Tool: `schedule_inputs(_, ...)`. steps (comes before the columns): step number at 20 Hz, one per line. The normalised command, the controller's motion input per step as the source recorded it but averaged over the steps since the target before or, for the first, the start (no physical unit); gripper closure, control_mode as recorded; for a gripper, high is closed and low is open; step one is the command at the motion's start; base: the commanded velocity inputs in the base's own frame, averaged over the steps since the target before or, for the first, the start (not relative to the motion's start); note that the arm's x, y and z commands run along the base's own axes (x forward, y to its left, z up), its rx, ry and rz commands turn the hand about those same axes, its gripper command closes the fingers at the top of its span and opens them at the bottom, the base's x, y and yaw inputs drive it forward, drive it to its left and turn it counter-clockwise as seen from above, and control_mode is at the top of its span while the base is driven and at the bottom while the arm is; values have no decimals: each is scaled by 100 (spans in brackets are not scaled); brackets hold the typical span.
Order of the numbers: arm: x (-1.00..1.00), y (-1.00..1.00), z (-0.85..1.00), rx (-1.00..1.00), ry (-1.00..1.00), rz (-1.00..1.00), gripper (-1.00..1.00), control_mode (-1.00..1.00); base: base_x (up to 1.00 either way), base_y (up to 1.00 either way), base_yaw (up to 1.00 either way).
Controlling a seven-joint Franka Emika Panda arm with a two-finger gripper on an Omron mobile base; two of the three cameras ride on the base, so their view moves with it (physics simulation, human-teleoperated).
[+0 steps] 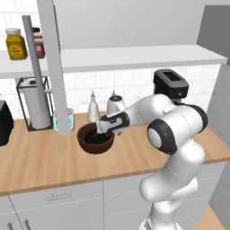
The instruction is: Pick up the bowls on the counter and stack them on top of one another in the open cabinet. Place the smaller bowl on top of the larger bowl.
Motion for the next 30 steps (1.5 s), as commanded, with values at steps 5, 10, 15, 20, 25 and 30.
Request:
schedule_inputs(5, 0, 0, 0, 0, 0, 0, 100, -100, 0, 0, 0)
schedule_inputs(10, -12, 0, 3, -1, 0, 0, 100, -100, 0, 0, 0)
schedule_inputs(15, -54, -23, 31, 0, -5, -7, 100, -100, 0, 0, 0)
schedule_inputs(20, -59, -48, 51, 4, -9, -14, 100, -100, 0, 0, 0)
schedule_inputs(25, -43, -40, 55, 5, -9, -15, 100, -100, 0, 0, 0)
schedule_inputs(30, -62, -45, 71, 9, -9, -15, 100, -100, 0, 0, 0)
